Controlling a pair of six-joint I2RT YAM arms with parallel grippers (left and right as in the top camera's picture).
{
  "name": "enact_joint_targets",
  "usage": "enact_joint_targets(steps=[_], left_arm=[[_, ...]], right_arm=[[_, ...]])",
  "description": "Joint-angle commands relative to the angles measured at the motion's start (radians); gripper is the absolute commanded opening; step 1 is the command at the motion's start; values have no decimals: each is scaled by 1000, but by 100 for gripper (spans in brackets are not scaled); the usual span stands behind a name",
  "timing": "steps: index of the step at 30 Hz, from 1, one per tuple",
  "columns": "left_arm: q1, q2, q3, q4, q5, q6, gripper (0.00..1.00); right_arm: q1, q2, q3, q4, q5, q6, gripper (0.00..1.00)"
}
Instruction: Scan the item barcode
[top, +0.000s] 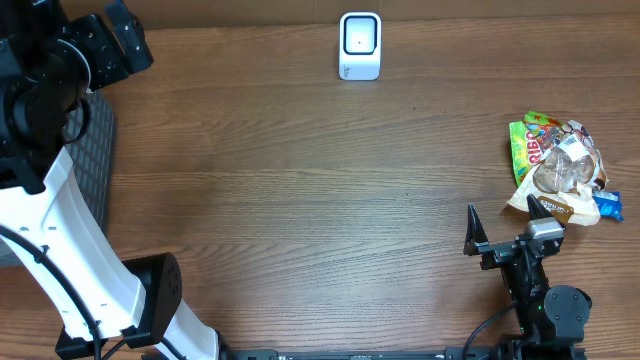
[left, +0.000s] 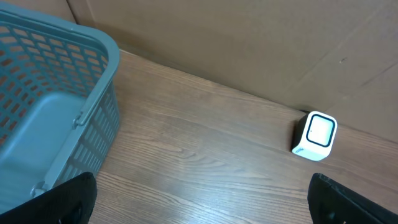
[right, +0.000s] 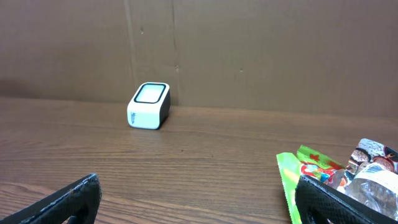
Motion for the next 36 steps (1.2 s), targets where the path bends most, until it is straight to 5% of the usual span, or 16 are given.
enact_joint_targets(steps=[1,8,13,15,17,21,27,36], left_arm=[[4,-39,-151,2,-6,-5,100],[4,-392,-879,134,-146,3,100],[4,-720,-1365,449,-184,14,100],[4,-843,-1560,622,-164,26,100],[4,-1087,-1919,969,-23,182,100],[-16,-1323,-2254,1314,57,232,100],[-35,-1613,-2617,1641,47,236,100],[-44,-1870,-2836,1648,74,359,100]], right_arm=[[6,-10,-10,4,6,3,100],[6,-10,-10,4,6,2,100],[6,-10,-10,5,6,2,100],[6,-10,-10,5,6,2,100],[6,-10,-10,4,6,3,100],[6,-10,-10,4,6,3,100],[6,-10,-10,4,6,2,100],[6,-10,-10,4,6,2,100]])
